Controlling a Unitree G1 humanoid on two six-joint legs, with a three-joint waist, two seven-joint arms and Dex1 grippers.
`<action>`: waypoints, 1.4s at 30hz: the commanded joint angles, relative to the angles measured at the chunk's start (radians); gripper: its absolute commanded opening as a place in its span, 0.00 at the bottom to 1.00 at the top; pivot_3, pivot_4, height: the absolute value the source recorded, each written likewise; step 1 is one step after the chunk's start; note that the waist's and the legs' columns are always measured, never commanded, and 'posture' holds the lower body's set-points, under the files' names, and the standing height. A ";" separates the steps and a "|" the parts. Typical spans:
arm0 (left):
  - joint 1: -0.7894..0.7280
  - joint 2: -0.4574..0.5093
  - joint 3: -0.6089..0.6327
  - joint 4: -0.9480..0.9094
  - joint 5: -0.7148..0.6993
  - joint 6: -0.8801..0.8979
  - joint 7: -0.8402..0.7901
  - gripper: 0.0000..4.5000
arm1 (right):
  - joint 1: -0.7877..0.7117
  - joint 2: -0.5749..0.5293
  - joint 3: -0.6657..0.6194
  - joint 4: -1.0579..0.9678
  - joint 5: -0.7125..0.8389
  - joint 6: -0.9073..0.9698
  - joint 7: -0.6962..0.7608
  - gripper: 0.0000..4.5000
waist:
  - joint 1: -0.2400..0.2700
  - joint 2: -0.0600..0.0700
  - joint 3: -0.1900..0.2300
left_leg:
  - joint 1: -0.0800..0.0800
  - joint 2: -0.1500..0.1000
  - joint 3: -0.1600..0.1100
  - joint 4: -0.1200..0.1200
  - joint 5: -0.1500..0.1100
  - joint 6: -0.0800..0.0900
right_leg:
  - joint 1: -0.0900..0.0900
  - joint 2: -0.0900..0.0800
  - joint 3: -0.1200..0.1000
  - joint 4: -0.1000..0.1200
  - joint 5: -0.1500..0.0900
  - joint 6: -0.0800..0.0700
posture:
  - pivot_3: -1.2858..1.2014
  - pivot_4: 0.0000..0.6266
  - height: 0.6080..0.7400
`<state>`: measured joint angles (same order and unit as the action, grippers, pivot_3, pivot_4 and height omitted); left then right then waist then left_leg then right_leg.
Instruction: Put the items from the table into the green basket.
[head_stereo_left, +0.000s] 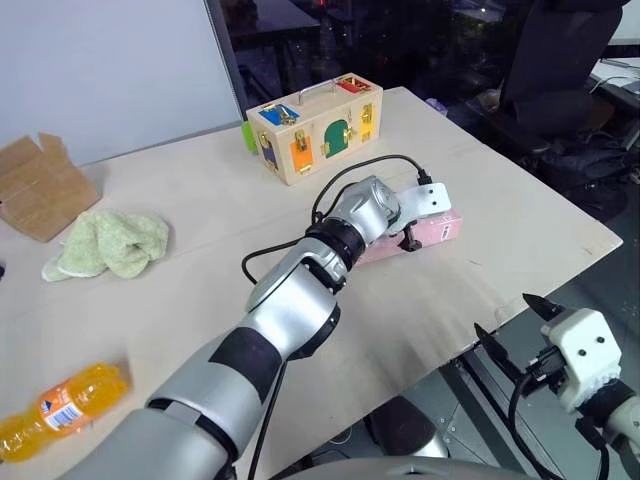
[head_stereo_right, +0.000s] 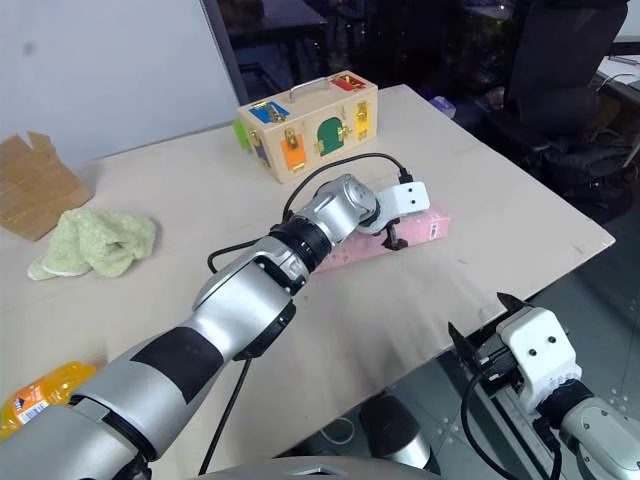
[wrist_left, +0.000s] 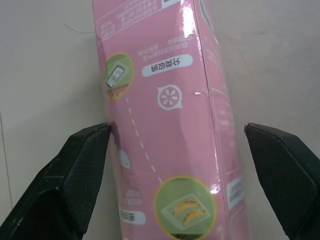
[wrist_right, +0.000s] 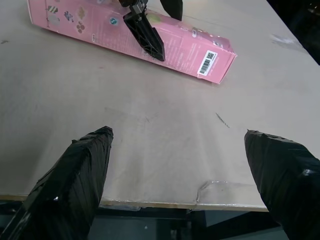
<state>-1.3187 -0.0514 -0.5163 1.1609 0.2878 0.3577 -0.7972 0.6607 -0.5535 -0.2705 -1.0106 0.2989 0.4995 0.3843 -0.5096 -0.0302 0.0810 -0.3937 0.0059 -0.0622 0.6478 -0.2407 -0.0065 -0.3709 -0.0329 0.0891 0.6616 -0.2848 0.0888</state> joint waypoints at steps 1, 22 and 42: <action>0.016 -0.004 0.017 0.080 0.022 0.008 0.022 0.98 | -0.006 -0.011 0.001 -0.037 0.001 -0.017 -0.012 1.00 | -0.001 -0.001 0.000 | 0.000 0.000 0.000 0.000 0.000 0.000 | 0.000 0.000 0.000 0.000 0.000 0.000 | 0.30 0.12 1.00; 0.063 0.066 -0.032 0.119 0.161 -0.114 0.060 0.98 | -0.051 -0.009 0.032 -0.037 -0.021 0.016 -0.010 1.00 | -0.053 -0.007 0.002 | 0.002 0.000 0.001 0.000 -0.002 -0.004 | 0.004 -0.003 0.004 -0.002 0.004 0.007 | 0.31 0.12 1.00; 0.056 0.126 0.099 0.018 0.087 -0.146 -0.040 0.58 | -0.103 0.001 0.056 -0.013 -0.047 0.021 0.015 1.00 | -0.053 -0.009 0.000 | 0.013 -0.001 0.002 -0.010 -0.003 -0.004 | 0.010 -0.017 -0.012 -0.009 0.004 0.007 | 0.32 0.11 1.00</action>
<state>-1.2566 0.0451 -0.4417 1.1869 0.3932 0.1828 -0.8160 0.5651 -0.5497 -0.2078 -1.0061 0.2539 0.5312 0.3900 -0.5623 -0.0394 0.0814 -0.3823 0.0052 -0.0598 0.6379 -0.2415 -0.0075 -0.3631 -0.0492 0.0779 0.6528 -0.2808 0.0964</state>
